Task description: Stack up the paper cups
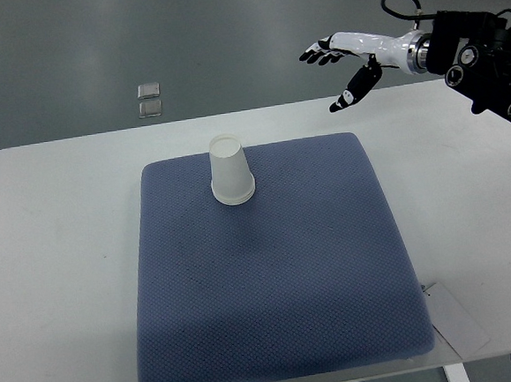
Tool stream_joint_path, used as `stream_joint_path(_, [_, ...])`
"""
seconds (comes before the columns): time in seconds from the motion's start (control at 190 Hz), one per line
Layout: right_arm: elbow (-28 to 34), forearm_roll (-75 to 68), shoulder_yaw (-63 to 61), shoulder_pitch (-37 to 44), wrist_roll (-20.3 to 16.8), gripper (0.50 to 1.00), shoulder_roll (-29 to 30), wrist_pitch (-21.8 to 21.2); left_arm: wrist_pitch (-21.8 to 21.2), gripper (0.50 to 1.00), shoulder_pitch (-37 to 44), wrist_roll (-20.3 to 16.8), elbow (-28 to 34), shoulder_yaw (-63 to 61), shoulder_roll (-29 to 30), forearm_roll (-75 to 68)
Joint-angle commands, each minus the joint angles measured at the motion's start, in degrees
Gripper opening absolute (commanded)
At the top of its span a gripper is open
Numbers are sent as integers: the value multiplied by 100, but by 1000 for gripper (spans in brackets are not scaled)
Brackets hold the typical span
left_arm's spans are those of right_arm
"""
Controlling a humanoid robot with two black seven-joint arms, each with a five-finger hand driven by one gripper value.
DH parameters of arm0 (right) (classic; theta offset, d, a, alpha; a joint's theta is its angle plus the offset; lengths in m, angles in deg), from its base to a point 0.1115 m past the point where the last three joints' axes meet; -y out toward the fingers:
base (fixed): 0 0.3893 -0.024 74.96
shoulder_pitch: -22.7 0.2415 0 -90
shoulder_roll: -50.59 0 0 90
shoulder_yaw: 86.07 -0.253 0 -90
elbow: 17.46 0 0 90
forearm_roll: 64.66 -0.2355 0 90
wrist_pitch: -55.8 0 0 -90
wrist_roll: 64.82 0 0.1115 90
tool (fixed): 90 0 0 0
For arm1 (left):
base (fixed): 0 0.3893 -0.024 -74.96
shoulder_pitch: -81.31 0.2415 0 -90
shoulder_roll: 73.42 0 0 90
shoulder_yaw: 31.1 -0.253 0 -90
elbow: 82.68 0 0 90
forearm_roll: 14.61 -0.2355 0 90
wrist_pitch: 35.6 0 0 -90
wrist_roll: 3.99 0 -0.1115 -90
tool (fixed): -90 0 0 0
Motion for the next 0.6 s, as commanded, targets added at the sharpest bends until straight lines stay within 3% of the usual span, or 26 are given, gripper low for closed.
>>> stream_joint_path(0.0, [-258,-1255,-487,-447,-219,893,-31,413,0,1000,-1,-4,0,8,0,0])
stream_joint_path(0.115, [-258,-3002,-592,-719,-597,893,-102,720,0,1000,-1,5,0,-1,0,0])
stream_joint_path(0.278, [-249,-4849,-575,-904,-676,893,-84,957,0,1000,-1,-4,0,-1,0,0])
stream_joint_path(0.593, [-214,-5562,-662,-1369,-668,897,206,1002,0,1000,-1,-4,0,-1,0,0])
